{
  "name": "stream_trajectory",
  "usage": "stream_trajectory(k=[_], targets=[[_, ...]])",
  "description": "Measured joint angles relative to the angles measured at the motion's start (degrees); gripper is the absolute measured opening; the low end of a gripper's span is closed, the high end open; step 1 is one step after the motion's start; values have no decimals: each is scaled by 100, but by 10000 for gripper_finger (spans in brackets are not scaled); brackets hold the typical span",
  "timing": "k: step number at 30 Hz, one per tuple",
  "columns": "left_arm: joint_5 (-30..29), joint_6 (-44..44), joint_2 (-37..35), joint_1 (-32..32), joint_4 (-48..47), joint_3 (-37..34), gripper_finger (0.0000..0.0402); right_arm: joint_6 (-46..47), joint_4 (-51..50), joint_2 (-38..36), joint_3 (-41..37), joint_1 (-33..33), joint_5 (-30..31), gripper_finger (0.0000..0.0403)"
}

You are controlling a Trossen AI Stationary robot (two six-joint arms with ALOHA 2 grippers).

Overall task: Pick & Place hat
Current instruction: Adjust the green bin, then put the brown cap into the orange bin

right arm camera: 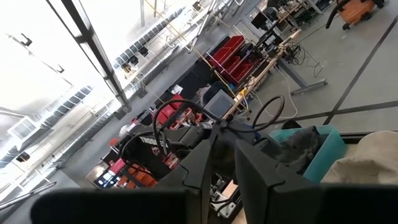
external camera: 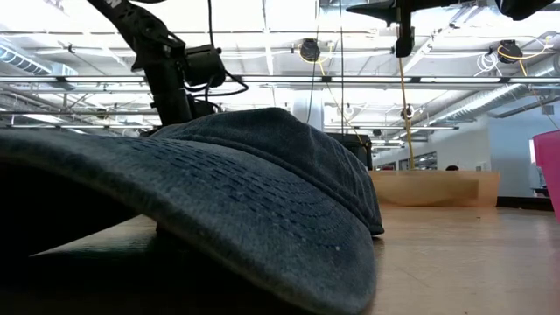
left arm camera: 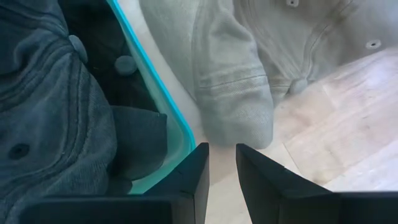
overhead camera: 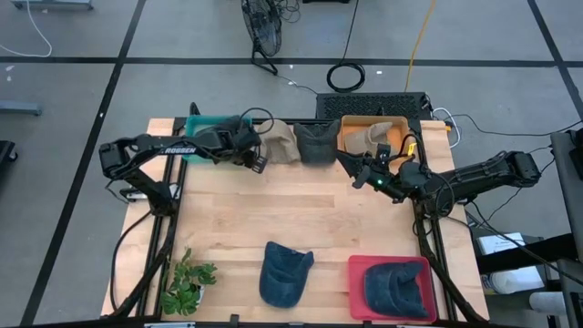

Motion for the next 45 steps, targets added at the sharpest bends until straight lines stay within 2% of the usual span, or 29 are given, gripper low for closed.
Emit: stream_trajectory(k=[11, 20, 33, 38, 42, 45], targets=[[411, -435, -67, 11, 37, -9, 92, 326, -21, 0, 0, 2, -17, 54], [633, -766, -678, 19, 49, -15, 93, 233, -25, -31, 0, 42, -31, 54], [706, -1358, -2196, -209, 205, -15, 93, 278, -59, -87, 2, 76, -1412, 55], [891, -1355, -2694, -585, 469, -15, 93, 451, -802, -85, 0, 79, -1766, 55], [1287, -1367, -2982, -1016, 784, -11, 93, 408, -784, -92, 0, 181, -2124, 55], [1130, -1557, -3101, -1404, 831, -11, 93, 219, -989, -127, 0, 283, -2125, 55]])
